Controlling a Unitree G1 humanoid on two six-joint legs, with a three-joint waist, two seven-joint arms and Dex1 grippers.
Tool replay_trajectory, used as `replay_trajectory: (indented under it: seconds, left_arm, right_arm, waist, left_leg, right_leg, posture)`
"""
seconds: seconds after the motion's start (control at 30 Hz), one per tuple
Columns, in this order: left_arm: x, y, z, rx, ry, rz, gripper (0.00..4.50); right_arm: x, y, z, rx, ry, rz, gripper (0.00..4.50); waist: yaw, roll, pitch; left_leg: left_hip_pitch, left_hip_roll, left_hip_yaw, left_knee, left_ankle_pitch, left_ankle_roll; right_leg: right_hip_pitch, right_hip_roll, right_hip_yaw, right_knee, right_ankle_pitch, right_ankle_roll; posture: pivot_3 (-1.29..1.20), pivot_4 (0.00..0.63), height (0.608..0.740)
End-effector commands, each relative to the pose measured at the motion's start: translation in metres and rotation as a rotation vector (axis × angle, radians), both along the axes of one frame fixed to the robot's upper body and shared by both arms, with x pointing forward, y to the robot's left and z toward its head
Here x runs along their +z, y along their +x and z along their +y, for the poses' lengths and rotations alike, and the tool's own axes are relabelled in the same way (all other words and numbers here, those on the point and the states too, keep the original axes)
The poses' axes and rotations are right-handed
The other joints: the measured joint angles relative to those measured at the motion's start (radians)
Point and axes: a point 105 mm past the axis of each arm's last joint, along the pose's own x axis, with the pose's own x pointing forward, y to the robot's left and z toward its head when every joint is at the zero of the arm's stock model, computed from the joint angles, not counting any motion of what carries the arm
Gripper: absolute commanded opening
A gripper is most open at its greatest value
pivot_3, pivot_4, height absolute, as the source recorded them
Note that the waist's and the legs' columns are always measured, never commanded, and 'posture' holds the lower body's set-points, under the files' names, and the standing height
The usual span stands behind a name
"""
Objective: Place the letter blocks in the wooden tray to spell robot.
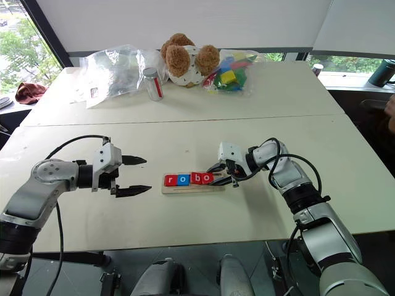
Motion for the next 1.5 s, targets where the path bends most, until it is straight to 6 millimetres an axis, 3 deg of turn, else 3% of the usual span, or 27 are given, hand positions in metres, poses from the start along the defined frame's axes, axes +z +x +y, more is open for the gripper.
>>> replay_trajectory:
  seconds: [0.03,0.2,0.57,1.03,1.5]
  left_arm:
    - [0.01,0.0,-0.004,-0.014,-0.014,-0.043,4.5]
    - [0.009,0.0,-0.004,-0.012,-0.017,-0.042,4.5]
    - [0.01,0.003,-0.005,-0.012,-0.021,-0.05,4.5]
    - [0.008,0.003,-0.005,0.004,-0.022,-0.052,4.5]
    - [0.008,0.005,-0.008,0.001,-0.028,-0.057,4.5]
  right_arm:
    - [0.02,0.008,0.004,-0.034,0.08,-0.022,1.11]
    - [0.023,0.005,0.001,-0.038,0.087,-0.021,1.11]
    - [0.006,0.004,-0.003,-0.043,0.034,-0.023,1.11]
    - [0.001,-0.004,0.016,0.0,0.061,-0.005,1.11]
    - [0.001,0.0,0.019,-0.023,0.066,-0.024,1.11]
  waist:
    - [0.0,0.0,0.0]
    - [0.001,0.0,0.0]
    - [0.0,0.0,0.0]
    - [0.001,0.0,0.0]
    - [-0.001,0.0,0.0]
  left_leg:
    - [0.0,0.0,0.0,0.0,0.0,0.0]
    - [0.0,0.0,0.0,0.0,0.0,0.0]
    - [0.0,0.0,0.0,0.0,0.0,0.0]
    - [0.0,0.0,0.0,0.0,0.0,0.0]
    - [0.0,0.0,0.0,0.0,0.0,0.0]
  right_leg:
    - [0.0,0.0,0.0,0.0,0.0,0.0]
    - [0.0,0.0,0.0,0.0,0.0,0.0]
    - [0.0,0.0,0.0,0.0,0.0,0.0]
    - [0.0,0.0,0.0,0.0,0.0,0.0]
    - [0.0,0.0,0.0,0.0,0.0,0.0]
  posture:
    - [0.0,0.15,0.74]
    - [0.0,0.15,0.74]
    - [0.0,0.15,0.74]
    - [0.0,0.15,0.74]
    - [0.0,0.15,0.74]
